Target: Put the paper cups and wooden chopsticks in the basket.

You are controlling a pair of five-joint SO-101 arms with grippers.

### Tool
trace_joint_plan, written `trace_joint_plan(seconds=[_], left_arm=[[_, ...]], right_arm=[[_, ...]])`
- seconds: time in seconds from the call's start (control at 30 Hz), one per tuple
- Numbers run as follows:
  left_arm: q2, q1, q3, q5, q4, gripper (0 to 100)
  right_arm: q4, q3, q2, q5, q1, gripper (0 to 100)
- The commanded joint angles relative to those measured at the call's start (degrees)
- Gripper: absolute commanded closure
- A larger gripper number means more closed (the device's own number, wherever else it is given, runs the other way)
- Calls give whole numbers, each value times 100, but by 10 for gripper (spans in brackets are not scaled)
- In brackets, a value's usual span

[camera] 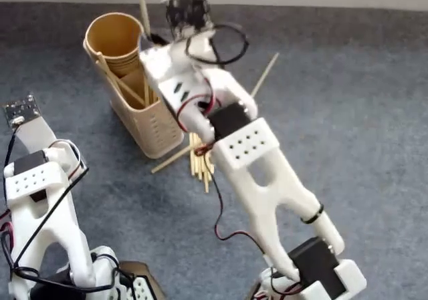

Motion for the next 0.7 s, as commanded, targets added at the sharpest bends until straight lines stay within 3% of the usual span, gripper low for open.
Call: trace_joint_plan(seconds=[0.0, 0.07, 0.17, 0.3, 0.67], left_arm=[[-48, 92, -48, 35, -70, 832], [-48, 92, -48, 35, -70, 832], [-48, 92, -48, 35, -62, 832], [-48, 110, -40, -132, -62, 832], [-48, 127, -40, -202, -53, 832]], right_arm=[[-259, 426, -119, 70, 251, 990], [75, 523, -119, 79, 356, 974], [857, 268, -127, 88, 488, 848], [2053, -462, -127, 642, 593, 717], [3081, -1895, -1358, 642, 224, 713]])
